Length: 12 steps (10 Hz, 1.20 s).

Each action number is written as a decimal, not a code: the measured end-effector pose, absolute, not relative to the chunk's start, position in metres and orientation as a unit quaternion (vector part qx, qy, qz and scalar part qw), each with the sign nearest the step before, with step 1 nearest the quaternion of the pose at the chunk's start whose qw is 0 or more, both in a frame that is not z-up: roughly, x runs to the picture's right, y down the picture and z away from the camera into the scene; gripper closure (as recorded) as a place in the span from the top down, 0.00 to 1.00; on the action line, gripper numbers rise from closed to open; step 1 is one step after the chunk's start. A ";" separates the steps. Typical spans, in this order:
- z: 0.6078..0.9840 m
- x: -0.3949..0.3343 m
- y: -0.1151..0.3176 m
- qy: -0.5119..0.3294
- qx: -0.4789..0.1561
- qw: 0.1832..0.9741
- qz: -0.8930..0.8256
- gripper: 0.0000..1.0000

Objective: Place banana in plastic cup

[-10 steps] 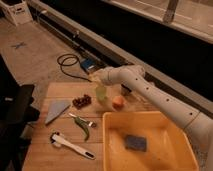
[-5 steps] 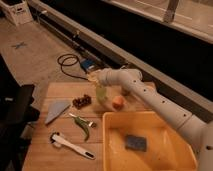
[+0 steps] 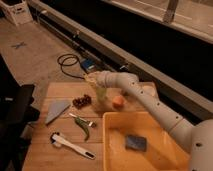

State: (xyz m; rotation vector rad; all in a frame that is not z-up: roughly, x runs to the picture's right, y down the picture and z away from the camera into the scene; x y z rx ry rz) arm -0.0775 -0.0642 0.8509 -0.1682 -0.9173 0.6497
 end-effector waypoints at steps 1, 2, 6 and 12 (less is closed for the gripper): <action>0.856 -0.077 -0.064 -0.434 -0.081 0.841 0.312 0.00; 0.861 -0.076 -0.066 -0.433 -0.080 0.841 0.316 0.00; 0.875 -0.062 -0.075 -0.417 -0.068 0.845 0.329 0.00; 0.886 -0.043 -0.067 -0.390 -0.069 0.849 0.349 0.00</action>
